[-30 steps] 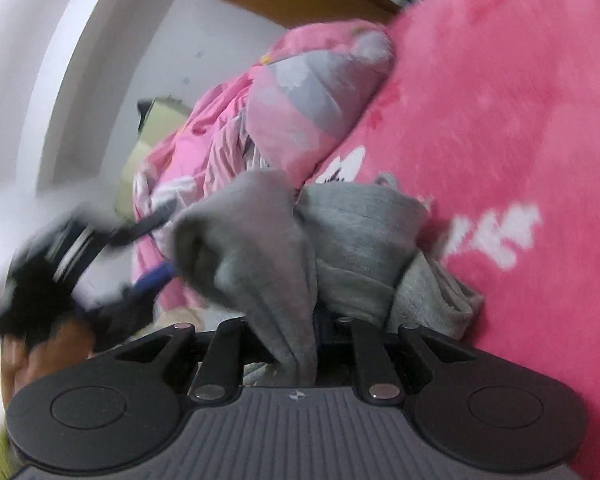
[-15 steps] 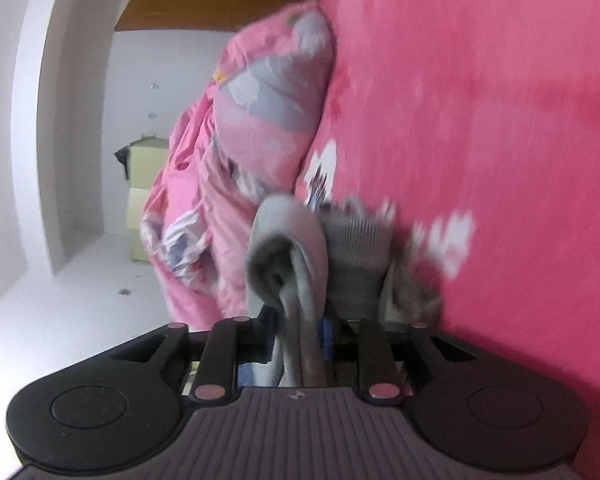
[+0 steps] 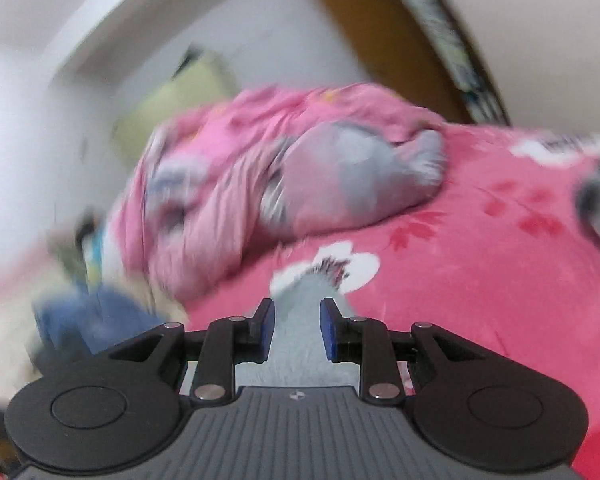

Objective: Fold clothes

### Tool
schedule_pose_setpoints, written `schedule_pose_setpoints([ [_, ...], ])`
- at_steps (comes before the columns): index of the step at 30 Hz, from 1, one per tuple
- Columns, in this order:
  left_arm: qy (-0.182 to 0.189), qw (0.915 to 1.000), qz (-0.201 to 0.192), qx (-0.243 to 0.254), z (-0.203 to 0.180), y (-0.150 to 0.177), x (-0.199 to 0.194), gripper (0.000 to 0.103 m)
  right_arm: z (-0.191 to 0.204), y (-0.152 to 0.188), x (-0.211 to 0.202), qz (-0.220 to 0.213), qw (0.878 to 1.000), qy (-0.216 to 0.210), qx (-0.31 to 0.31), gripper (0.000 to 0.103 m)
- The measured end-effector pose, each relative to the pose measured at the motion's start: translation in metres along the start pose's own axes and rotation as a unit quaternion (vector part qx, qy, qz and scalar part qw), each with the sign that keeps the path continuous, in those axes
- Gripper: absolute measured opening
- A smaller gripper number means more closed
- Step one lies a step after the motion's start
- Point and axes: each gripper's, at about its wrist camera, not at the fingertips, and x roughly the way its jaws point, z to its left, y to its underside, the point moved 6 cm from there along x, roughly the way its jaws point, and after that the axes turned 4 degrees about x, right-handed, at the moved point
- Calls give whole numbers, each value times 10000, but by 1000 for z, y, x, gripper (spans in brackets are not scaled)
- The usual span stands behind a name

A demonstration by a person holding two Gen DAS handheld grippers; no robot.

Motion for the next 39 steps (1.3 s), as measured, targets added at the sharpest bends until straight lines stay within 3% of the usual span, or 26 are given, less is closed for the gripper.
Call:
schedule_pose_setpoints([
  [2, -31, 10000, 42, 48, 2, 4, 9, 53, -7, 24, 30, 416, 9953, 594, -641, 23],
  [4, 213, 9995, 136, -178, 8, 6, 16, 54, -35, 52, 55, 874, 9874, 1146, -661, 22],
  [7, 290, 9992, 125, -231, 13, 1, 15, 54, -41, 44, 48, 844, 9888, 1145, -454, 24],
  [10, 275, 9995, 30, -177, 16, -6, 12, 54, -22, 14, 38, 671, 9869, 1200, -844, 24],
  [14, 164, 9996, -196, -106, 15, -16, 11, 54, 27, -21, 48, 341, 9874, 639, -1407, 24],
  [18, -108, 9996, -77, 247, 8, -12, 28, 54, 49, -21, 113, 788, 9834, 176, -1625, 23],
  [22, -48, 9997, -43, 218, 14, -7, 32, 56, 1, 17, 196, 1822, 9747, 795, -1026, 24],
  [26, 41, 9999, -96, 54, 21, -10, 23, 55, -9, 3, 167, 1450, 9825, 944, -683, 28],
  [29, -168, 9984, -367, 405, 17, -9, 4, 55, -6, -5, 110, 1056, 9907, 707, -488, 28],
  [32, -145, 9935, -581, 972, 1, -2, -18, 55, 2, 3, 49, 900, 9950, 387, -219, 28],
  [35, 25, 9803, -682, 1856, -30, 10, -32, 55, 10, 24, 9, 1136, 9934, -84, 139, 28],
  [39, -58, 9573, -540, 2838, -64, 26, -25, 55, 23, 65, -10, 1612, 9787, -837, 955, 28],
])
